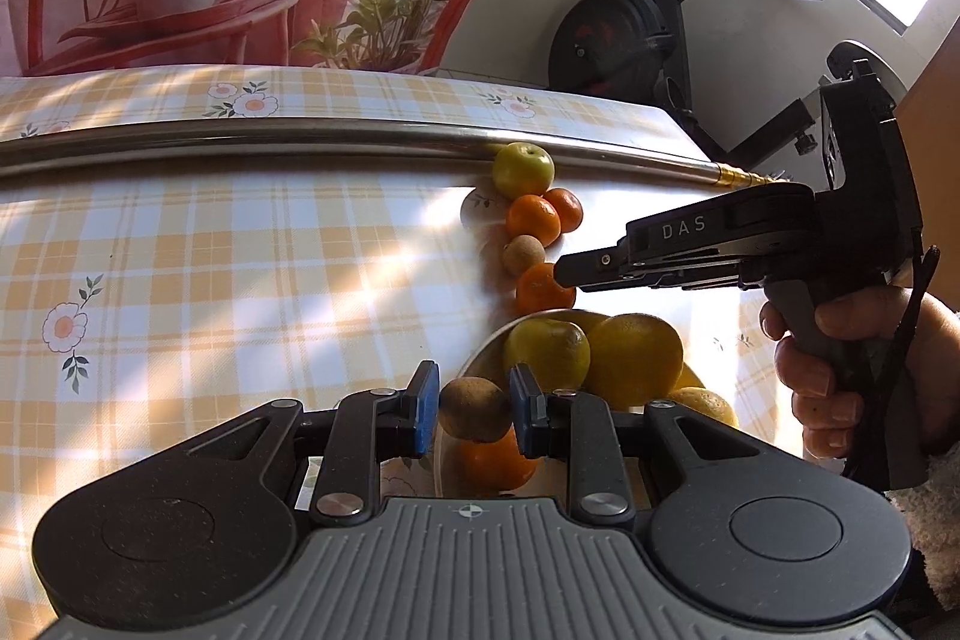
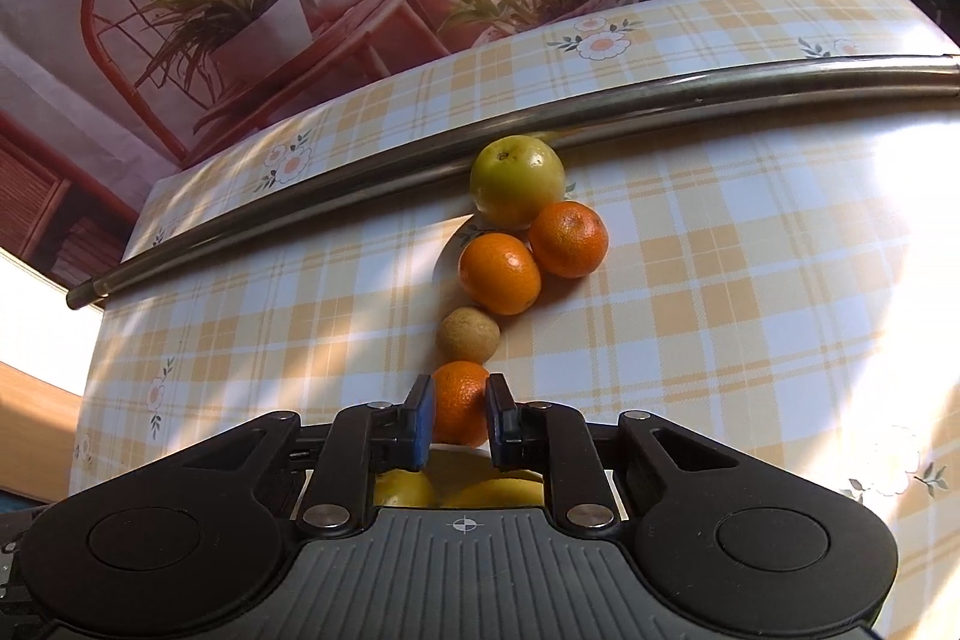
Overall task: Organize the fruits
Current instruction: 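Close the right tool on a mandarin orange while the left tool holds the kiwi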
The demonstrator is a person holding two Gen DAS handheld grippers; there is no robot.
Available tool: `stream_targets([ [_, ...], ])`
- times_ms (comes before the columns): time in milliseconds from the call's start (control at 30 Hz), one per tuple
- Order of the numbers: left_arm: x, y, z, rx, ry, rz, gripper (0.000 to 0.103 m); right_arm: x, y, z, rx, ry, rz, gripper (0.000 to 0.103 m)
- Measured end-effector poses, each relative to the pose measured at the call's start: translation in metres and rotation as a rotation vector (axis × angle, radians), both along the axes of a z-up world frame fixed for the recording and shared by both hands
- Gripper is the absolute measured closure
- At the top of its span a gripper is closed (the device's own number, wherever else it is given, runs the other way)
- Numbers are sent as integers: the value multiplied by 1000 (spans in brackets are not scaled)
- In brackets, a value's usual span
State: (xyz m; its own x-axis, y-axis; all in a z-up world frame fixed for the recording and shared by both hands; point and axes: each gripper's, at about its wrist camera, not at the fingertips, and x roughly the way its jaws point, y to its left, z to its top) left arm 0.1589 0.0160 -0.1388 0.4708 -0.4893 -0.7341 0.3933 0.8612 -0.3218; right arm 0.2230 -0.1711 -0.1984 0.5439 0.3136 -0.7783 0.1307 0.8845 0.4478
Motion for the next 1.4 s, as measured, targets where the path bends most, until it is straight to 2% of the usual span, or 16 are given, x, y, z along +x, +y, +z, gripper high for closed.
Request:
stream_targets([
  [233,-10,-7,1,20,-14,-33,76,-8,-11,-4,24,-8,-29,85],
  [300,-10,-7,2,6,-9,-26,76,-6,-12,-4,21,-7,-37,77],
  [333,-11,-7,2,2,-8,-22,76,-4,-11,-4,2,-2,-47,70],
  [433,-12,-8,2,0,-12,-20,76,1,-10,-8,-32,19,-63,70],
  [800,-16,-6,2,-6,-4,-13,76,18,6,-17,-8,66,15,69],
  [900,-17,-5,2,-10,-3,-14,76,21,11,-19,-21,72,23,72],
  [1067,-20,-3,2,-24,0,-16,76,15,9,-19,-23,53,22,73],
  [1167,-23,-2,3,-27,1,-17,76,4,-1,-15,11,28,-17,74],
  [1233,-26,-1,2,-29,3,-22,76,-6,-10,-9,37,-4,-50,75],
  [1400,-32,-3,-2,-34,22,-38,76,-43,-23,13,8,-122,-103,75],
])
